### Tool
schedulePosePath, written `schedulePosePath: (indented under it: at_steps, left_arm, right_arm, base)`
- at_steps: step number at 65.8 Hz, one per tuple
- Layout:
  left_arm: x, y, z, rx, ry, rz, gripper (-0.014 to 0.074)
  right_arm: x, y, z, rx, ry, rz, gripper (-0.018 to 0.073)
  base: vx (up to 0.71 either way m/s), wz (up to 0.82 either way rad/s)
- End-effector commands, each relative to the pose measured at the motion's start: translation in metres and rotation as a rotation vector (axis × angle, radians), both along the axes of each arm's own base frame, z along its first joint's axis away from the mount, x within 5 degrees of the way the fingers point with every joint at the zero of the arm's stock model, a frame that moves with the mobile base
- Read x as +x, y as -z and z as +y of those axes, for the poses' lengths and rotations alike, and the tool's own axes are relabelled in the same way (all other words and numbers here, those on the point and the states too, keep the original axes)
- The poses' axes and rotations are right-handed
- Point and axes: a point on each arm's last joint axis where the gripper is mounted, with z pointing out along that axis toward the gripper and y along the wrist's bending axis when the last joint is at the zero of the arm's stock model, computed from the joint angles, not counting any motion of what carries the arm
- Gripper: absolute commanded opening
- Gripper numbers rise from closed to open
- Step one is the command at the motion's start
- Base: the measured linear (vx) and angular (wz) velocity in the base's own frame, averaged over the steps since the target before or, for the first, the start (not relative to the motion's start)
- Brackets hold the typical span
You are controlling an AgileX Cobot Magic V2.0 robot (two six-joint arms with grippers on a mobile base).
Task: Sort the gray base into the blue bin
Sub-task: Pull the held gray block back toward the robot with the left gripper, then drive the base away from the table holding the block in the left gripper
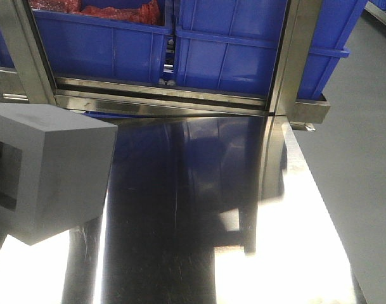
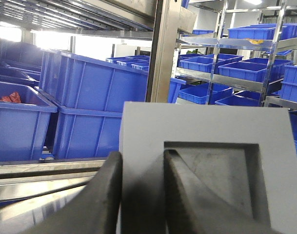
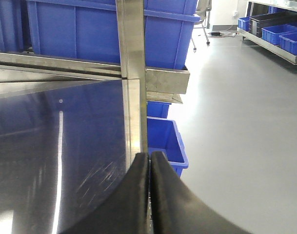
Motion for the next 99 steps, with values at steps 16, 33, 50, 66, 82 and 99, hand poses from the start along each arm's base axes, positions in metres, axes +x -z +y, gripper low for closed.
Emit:
schedulePosePath:
  at_steps: [16, 33, 50, 66, 82, 99]
  left_arm:
    - [-0.0034, -0.0198, 0.0012, -0.081, 0.01, -0.11, -0.0008]
    - [-0.0034, -0.0198, 0.0012, -0.081, 0.01, -0.11, -0.0008]
    - [-0.0034, -0.0198, 0.0012, -0.081, 0.01, -0.11, -0.0008]
    - [-0.0034, -0.0198, 0.0012, -0.081, 0.01, -0.11, -0.0008]
    - [-0.0034, -0.0198, 0.0012, -0.081, 0.01, -0.11, -0.0008]
    - [-0.0034, -0.0198, 0.0012, -0.081, 0.01, -0.11, -0.0008]
  right_arm:
    - [0.002, -0.0049, -0.0004, -0.02, 0.002, -0.052, -0.0005]
    - [0.002, -0.0049, -0.0004, -0.02, 0.002, -0.052, -0.0005]
    - [0.002, -0.0049, -0.0004, -0.02, 0.002, -0.052, -0.0005]
    - [0.002, -0.0049, -0.0004, -0.02, 0.002, -0.052, -0.0005]
    - [0.002, -0.0049, -0.0004, -0.02, 0.002, -0.052, -0.0005]
    - [0.002, -0.0049, -0.0004, -0.02, 0.002, -0.052, -0.0005]
  base:
    - [-0.02, -0.07]
    - [-0.1, -0.39]
    - [-0.12, -0.64]
    - [-0.11, -0.75]
    - [-0.07, -0.77]
    - [-0.01, -0.67]
